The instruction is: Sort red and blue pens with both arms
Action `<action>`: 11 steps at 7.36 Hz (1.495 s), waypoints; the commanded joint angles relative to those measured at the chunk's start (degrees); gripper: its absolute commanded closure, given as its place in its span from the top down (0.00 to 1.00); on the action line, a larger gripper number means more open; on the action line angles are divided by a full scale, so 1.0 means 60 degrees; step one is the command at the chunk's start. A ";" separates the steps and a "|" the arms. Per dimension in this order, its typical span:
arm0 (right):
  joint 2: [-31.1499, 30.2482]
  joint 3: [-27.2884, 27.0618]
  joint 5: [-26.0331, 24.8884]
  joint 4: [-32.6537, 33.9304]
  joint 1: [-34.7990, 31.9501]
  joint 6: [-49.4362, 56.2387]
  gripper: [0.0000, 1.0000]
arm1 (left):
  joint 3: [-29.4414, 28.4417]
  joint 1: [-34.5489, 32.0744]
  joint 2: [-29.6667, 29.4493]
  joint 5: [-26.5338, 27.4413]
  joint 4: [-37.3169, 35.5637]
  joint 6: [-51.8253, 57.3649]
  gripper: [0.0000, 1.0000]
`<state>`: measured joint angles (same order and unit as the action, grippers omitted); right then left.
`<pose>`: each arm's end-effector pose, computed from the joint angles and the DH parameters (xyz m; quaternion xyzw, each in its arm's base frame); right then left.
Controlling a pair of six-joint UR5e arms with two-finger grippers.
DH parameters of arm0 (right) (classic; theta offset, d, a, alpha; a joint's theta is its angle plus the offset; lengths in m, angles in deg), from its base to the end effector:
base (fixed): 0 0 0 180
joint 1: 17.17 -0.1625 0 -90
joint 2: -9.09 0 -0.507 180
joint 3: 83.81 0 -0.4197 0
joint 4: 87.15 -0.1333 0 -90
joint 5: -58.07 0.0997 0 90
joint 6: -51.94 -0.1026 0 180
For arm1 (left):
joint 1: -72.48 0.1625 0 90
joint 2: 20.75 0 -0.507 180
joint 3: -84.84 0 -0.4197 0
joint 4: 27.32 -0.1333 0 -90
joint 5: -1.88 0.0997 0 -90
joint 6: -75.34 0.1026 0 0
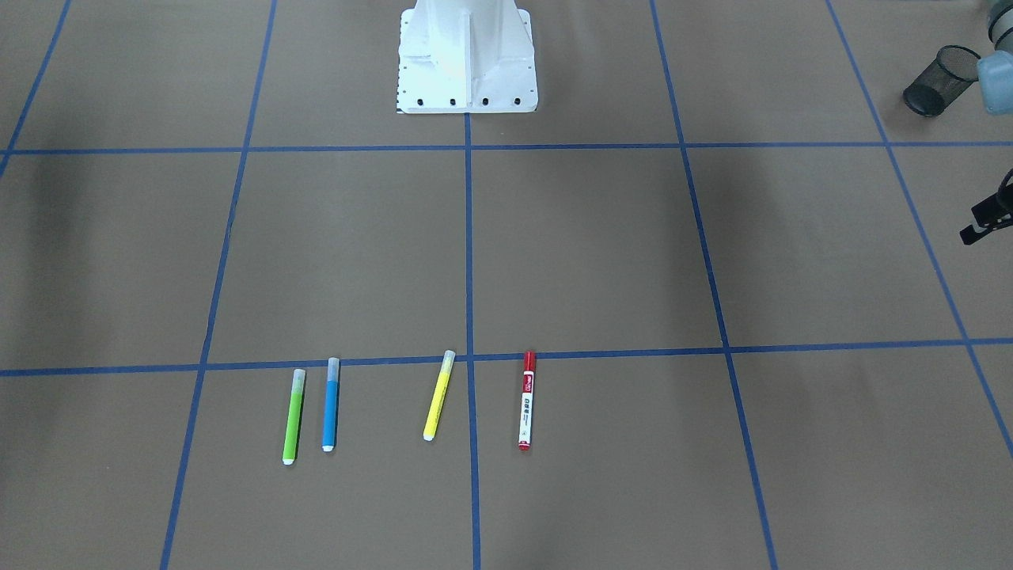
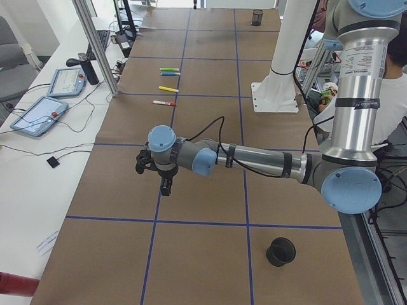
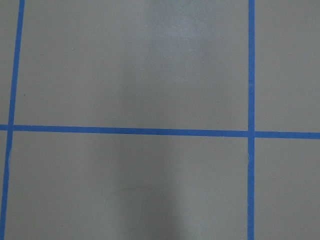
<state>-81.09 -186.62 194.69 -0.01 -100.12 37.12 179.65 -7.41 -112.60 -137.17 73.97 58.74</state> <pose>-0.0059 -0.5261 0.6190 0.0471 -0.4085 0.0085 0.9115 0.0414 -0.5501 0.6538 0.0434 0.4317 0.0138 0.9009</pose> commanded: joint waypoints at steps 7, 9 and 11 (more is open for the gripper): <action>-0.0217 0.0039 0.2058 -0.1232 0.0245 -0.0282 1.00 | 0.0608 0.3259 -0.2688 0.0967 0.0346 -0.3222 0.99; -0.0218 0.0024 0.2072 -0.1266 0.0553 -0.0298 1.00 | -0.0094 0.4546 -0.4384 0.1230 -0.0470 -0.3675 0.99; -0.0218 0.0039 0.2029 -0.1325 0.0657 -0.0284 1.00 | -0.2080 0.5533 -0.6420 0.2254 -0.0403 -0.4454 0.99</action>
<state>-82.39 -186.41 207.01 -7.76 -96.61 35.38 174.21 21.84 -143.76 -126.87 71.60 33.93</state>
